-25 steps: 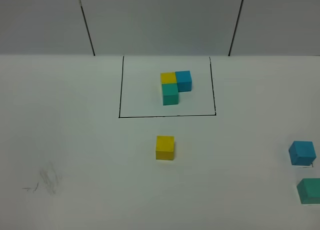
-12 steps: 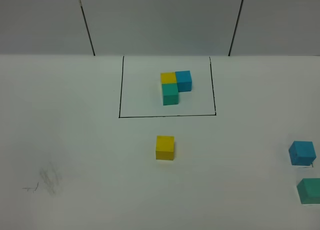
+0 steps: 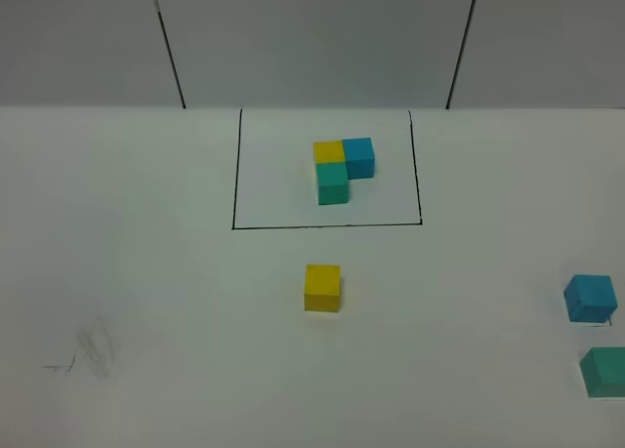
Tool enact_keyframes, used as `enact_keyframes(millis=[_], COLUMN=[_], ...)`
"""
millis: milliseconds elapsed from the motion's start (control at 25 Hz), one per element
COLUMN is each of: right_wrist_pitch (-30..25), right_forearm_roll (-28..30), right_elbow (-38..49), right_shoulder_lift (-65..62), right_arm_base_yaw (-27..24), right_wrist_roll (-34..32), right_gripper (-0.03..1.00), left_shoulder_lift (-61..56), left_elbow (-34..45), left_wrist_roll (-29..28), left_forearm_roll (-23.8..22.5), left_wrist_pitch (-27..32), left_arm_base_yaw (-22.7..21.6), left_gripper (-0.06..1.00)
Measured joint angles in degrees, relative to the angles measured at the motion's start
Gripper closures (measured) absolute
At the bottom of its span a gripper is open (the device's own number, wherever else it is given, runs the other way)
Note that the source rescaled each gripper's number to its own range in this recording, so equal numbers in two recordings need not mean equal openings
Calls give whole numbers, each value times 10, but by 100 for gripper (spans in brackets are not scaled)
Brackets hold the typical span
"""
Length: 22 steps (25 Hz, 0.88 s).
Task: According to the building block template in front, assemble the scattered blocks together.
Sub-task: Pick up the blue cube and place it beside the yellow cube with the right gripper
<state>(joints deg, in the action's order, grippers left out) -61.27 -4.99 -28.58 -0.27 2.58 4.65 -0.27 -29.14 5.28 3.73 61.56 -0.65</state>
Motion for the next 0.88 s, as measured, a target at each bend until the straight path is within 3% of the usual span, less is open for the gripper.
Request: enact_keyframes(millis=[880], right_wrist_pitch=[4], right_forearm_roll=[0], right_elbow=[0], right_shoulder_lift=[0], right_arm_base_yaw=[0], right_wrist_roll=[0], right_gripper=[24], left_shoulder_lift=[0], left_elbow=[0], left_wrist_roll=[0], left_forearm_roll=[0], left_wrist_pitch=[0], left_arm_base_yaw=[0], left_gripper=[25])
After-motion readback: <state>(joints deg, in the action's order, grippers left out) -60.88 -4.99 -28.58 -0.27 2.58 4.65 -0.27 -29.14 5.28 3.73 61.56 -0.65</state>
